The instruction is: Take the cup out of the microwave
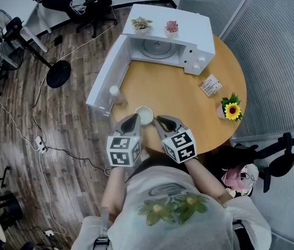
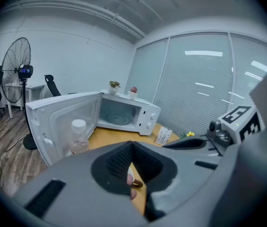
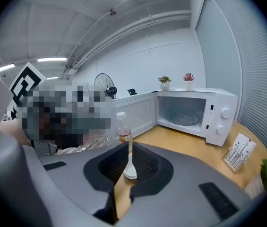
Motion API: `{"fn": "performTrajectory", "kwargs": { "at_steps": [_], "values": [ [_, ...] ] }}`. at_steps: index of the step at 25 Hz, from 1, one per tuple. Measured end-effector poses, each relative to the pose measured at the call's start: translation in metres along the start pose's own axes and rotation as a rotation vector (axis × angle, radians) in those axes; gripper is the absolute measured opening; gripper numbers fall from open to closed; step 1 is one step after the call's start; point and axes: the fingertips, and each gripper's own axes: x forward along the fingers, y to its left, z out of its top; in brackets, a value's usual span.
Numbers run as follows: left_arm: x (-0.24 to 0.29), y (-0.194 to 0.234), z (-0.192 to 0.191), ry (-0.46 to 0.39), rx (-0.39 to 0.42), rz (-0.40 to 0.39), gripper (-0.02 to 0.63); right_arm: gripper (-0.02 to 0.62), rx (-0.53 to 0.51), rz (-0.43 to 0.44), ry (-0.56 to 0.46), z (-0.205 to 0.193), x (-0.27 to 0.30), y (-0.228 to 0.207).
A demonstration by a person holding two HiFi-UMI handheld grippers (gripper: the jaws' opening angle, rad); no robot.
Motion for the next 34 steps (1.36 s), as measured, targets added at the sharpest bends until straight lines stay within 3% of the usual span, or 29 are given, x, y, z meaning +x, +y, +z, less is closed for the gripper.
{"fn": "performTrajectory", "kwargs": {
  "at_steps": [3, 13, 28, 34],
  "values": [
    [-0.001, -0.008, 0.002, -0.008, 0.017, -0.013, 0.002, 0.017, 0.014, -0.012, -0.024, 0.006, -0.008, 0.000],
    [-0.002, -0.026, 0.002, -0.005, 0.038, -0.060, 0.002, 0.015, -0.003, -0.024, -0.051, 0.021, -0.024, 0.005],
    [-0.003, -0.026, -0.001, 0.012, 0.044, -0.060, 0.002, 0.015, 0.005, -0.028, -0.039, 0.019, -0.028, 0.006],
    [-0.002, -0.026, -0.001, 0.012, 0.038, -0.056, 0.002, 0.015, -0.037, -0.039, -0.034, 0.020, -0.029, 0.006]
  ]
}}
